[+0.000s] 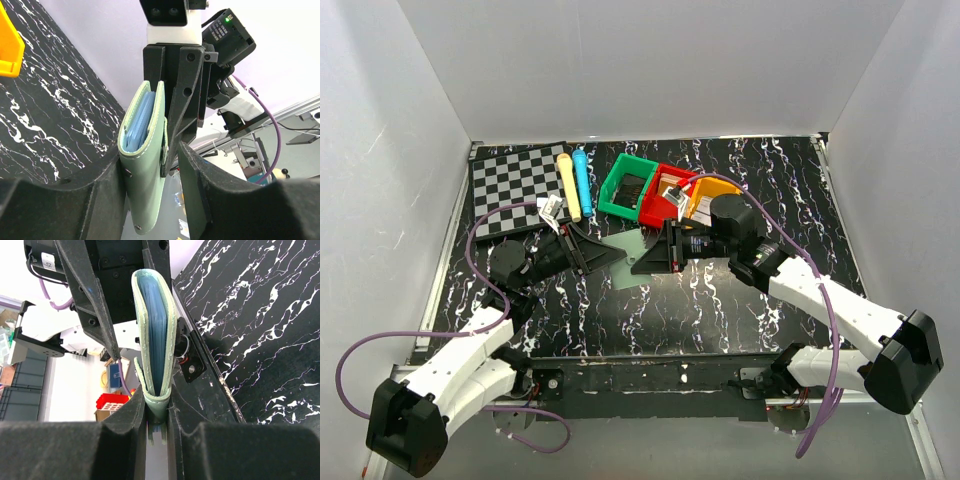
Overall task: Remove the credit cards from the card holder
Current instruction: Open the card holder.
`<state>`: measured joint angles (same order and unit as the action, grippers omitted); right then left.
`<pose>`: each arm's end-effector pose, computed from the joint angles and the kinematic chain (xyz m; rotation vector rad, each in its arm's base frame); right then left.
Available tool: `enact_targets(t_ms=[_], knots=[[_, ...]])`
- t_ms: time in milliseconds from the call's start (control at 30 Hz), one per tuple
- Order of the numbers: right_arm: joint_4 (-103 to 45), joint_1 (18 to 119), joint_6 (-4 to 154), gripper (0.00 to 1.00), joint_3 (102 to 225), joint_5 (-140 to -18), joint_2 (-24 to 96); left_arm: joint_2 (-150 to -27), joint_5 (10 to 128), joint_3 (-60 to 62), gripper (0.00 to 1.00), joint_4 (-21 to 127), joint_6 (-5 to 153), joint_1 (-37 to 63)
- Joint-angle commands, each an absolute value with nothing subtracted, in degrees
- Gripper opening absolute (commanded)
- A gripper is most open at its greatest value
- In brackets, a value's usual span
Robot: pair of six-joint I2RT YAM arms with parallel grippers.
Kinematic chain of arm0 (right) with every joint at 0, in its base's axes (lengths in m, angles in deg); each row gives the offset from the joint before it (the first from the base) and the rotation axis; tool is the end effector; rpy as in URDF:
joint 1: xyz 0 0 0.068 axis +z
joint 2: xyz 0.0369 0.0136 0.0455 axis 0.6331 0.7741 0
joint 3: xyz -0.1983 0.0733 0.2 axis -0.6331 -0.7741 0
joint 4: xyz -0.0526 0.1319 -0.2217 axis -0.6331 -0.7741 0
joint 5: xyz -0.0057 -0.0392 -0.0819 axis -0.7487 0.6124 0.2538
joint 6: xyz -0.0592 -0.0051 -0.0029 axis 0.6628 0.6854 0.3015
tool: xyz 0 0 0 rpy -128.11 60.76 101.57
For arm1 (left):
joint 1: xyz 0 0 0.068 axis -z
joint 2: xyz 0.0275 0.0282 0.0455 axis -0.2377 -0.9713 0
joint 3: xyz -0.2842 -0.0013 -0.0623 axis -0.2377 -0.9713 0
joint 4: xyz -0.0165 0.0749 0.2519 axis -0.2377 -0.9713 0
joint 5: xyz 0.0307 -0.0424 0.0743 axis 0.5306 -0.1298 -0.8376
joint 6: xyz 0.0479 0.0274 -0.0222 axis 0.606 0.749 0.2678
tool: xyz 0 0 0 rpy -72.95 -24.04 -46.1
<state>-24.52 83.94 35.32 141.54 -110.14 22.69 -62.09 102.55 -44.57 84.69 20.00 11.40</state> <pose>0.1754 0.2113 0.3539 -0.5444 1.9898 1.6606 0.1609 -0.1077 0.3088 0.1435 1.6919 -1.7446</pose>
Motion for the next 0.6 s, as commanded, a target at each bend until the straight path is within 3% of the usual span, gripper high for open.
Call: enact_targets(t_ms=[0, 367, 400, 500, 567], knots=[[-21.88, 83.14, 35.61, 0.01, 140.81, -110.60, 20.73, -59.75, 101.51, -43.49, 0.40, 85.17, 20.36, 11.65], [-21.26, 82.70, 35.35, 0.01, 139.58, -110.95, 20.56, -58.08, 100.81, -43.76, 0.28, 85.17, 20.36, 11.65], [-21.26, 82.70, 35.35, 0.01, 139.49, -111.04, 20.56, -58.08, 100.81, -43.76, 0.26, 85.08, 20.36, 11.65], [-21.52, 82.70, 35.43, 0.02, 139.40, -111.04, 20.56, -57.91, 101.16, -43.49, 0.05, 84.82, 20.63, 11.65], [-22.75, 82.70, 36.13, 0.13, 139.66, -110.52, 20.12, -57.47, 100.90, -43.49, 0.00, 84.03, 21.06, 11.65]])
